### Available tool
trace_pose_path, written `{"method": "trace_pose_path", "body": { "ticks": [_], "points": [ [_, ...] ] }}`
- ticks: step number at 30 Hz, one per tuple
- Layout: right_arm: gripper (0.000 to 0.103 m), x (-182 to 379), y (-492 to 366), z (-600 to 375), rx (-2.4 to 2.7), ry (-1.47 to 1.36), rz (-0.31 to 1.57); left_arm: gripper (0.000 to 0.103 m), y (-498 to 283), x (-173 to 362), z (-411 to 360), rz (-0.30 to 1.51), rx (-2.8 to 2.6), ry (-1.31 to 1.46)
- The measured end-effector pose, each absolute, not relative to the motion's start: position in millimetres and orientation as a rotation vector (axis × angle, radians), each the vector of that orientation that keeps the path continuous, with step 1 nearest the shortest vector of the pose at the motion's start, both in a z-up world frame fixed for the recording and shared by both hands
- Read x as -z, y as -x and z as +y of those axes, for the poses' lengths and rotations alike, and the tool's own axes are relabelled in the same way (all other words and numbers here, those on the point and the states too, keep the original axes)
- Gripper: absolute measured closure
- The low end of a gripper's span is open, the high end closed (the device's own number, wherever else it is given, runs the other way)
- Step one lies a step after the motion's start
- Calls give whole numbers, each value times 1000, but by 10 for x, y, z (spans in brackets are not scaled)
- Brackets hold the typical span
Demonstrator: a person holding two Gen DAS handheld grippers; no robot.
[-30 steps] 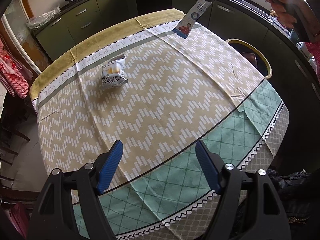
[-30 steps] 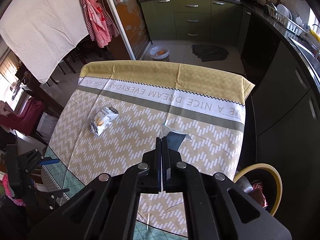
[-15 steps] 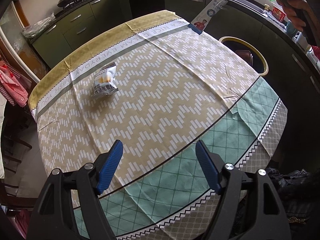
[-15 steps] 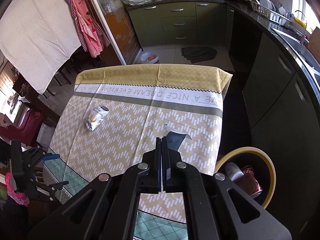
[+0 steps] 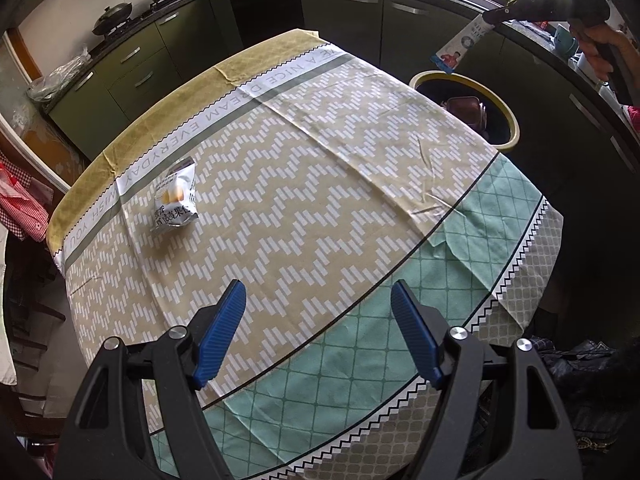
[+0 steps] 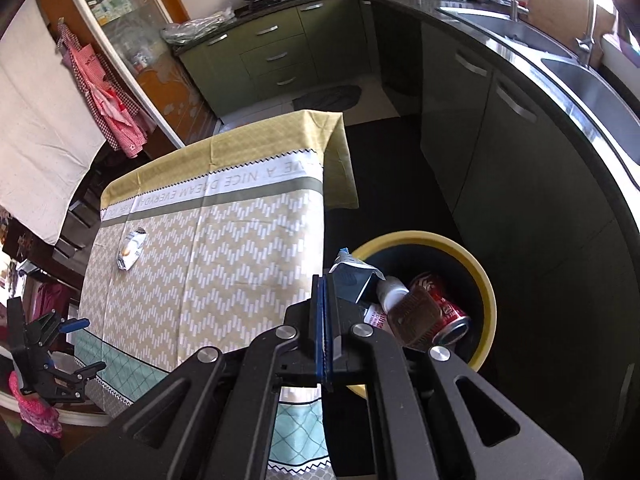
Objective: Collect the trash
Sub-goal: 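Carry the toothpaste tube over the bin and open the right gripper, then move the left gripper to the snack packet and close on it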
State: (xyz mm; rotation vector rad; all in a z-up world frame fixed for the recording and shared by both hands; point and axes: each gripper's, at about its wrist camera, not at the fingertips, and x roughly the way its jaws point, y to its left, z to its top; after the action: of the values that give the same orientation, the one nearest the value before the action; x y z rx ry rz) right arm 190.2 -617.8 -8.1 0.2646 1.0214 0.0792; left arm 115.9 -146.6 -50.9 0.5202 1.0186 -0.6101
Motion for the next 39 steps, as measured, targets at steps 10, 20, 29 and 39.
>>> {"method": "trace_pose_path", "body": {
  "ticks": [10,20,29,39],
  "points": [
    [65,852,-2069,-6624,7,-364,1152,32,-1109,479,-1480,1012,605,-539],
    [58,522,-1753,-6502,-35,-355,1059,31,-1331,436,-1340,1014,578,-516],
    [51,652,-1310,-5918,-180,-327,1051,18,-2230,375,-920,1042,430,-502],
    [46,901,-1329,-5676,-224,-327,1096,18,-3056,782,-885,1232,353,-259]
  ]
}}
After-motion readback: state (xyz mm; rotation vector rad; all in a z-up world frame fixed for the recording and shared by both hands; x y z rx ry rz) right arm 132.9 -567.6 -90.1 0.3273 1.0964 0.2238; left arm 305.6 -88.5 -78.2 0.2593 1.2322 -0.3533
